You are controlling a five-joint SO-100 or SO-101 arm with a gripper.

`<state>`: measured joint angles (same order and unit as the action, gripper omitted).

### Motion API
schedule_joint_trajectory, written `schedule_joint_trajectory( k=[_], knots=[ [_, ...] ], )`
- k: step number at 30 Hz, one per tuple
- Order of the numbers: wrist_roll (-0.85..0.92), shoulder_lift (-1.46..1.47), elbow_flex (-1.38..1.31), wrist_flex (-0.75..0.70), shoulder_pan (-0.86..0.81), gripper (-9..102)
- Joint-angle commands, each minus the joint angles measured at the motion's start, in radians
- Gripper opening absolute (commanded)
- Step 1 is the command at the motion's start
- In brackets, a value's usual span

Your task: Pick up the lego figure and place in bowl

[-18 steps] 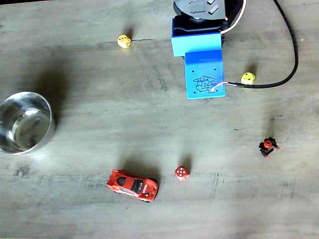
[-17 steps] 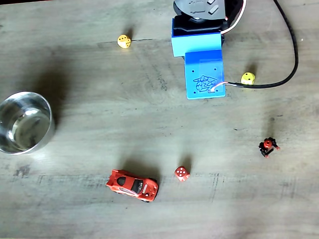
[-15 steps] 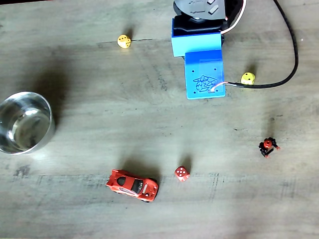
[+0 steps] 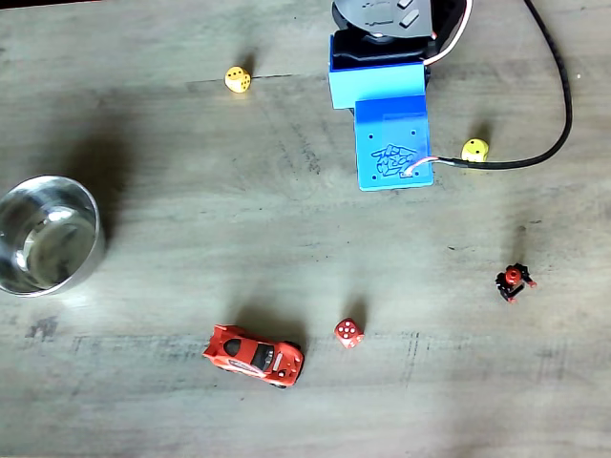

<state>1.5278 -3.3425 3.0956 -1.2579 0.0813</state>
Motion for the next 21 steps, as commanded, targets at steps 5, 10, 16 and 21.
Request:
schedule_joint_trajectory(
  k=[5,10,16,21],
  knots=[
    [0.006,-0.008,0.049,0.000,0.005,-1],
    [0.006,-0.008,0.038,0.000,0.005,-1],
    [0.006,-0.011,0.035,0.005,0.005,-1],
    [0.006,-0.009,0.037,0.133,0.005,-1]
  ],
)
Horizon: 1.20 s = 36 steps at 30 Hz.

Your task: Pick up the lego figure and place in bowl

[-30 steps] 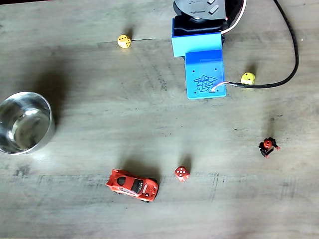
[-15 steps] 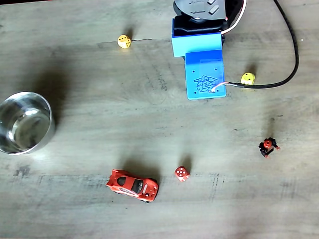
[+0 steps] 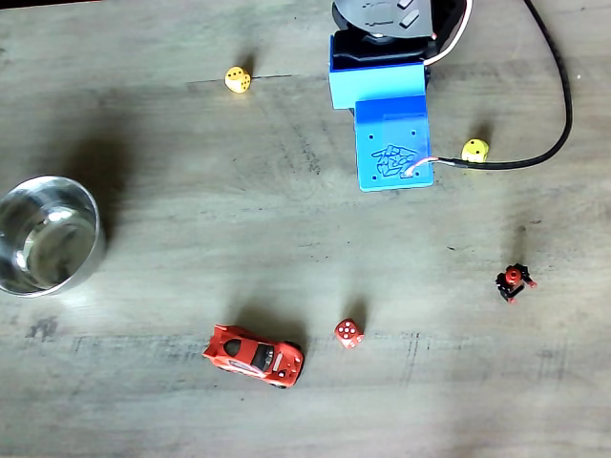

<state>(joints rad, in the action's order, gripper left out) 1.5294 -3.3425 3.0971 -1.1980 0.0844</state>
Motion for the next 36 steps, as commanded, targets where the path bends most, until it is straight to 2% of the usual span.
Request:
schedule_joint_trajectory(
  k=[1,13,25,36],
  knots=[
    [0.005,-0.006,0.038,0.109,0.002,-1],
    [0.005,0.032,0.035,0.445,0.000,-1],
    [0.005,0.342,0.034,0.965,0.002,-1],
    [0.006,0.686,-0.035,1.370,0.003,-1]
  ],
)
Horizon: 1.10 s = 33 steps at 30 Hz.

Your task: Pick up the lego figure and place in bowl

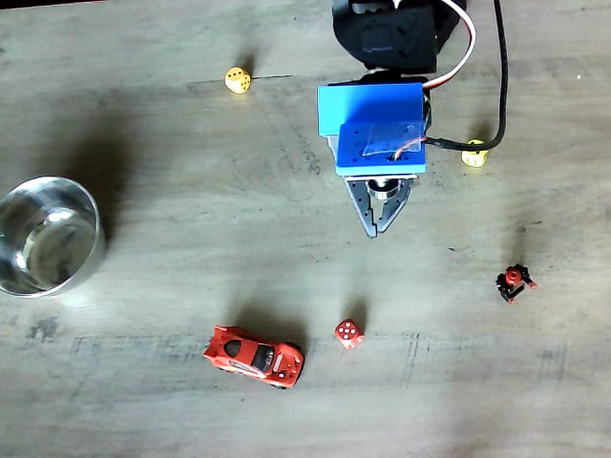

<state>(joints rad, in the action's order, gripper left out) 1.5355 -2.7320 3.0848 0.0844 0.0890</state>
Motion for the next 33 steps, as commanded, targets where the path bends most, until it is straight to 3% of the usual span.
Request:
schedule_joint_trajectory(
  k=[1,22,33],
  knots=[
    [0.000,0.114,-0.046,0.112,-0.002,-1],
    [0.000,0.706,-0.676,0.164,0.029,-1],
    [0.000,0.808,-0.770,0.164,0.089,-1]
  ],
)
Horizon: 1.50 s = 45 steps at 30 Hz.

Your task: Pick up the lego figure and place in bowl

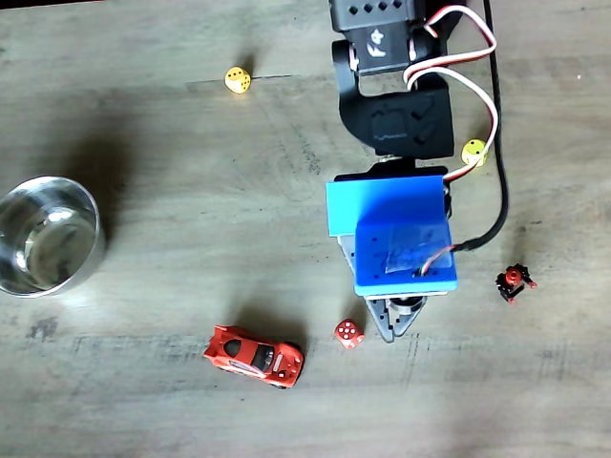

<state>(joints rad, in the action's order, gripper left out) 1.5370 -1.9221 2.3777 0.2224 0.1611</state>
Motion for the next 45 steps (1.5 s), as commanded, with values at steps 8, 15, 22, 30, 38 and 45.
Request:
schedule_joint_trajectory(
  k=[8,15,22,30,38,45],
  knots=[
    [-0.002,-0.002,-0.063,0.026,0.035,-1],
    [-0.012,0.000,-0.063,0.025,0.032,-1],
    [-0.020,0.000,-0.046,0.014,0.025,-1],
    [-0.284,-0.006,-0.063,0.012,0.023,-1],
    [-0.509,-0.006,-0.044,0.011,0.021,-1],
    [-0.540,-0.005,-0.044,0.011,0.021,-1]
  ],
)
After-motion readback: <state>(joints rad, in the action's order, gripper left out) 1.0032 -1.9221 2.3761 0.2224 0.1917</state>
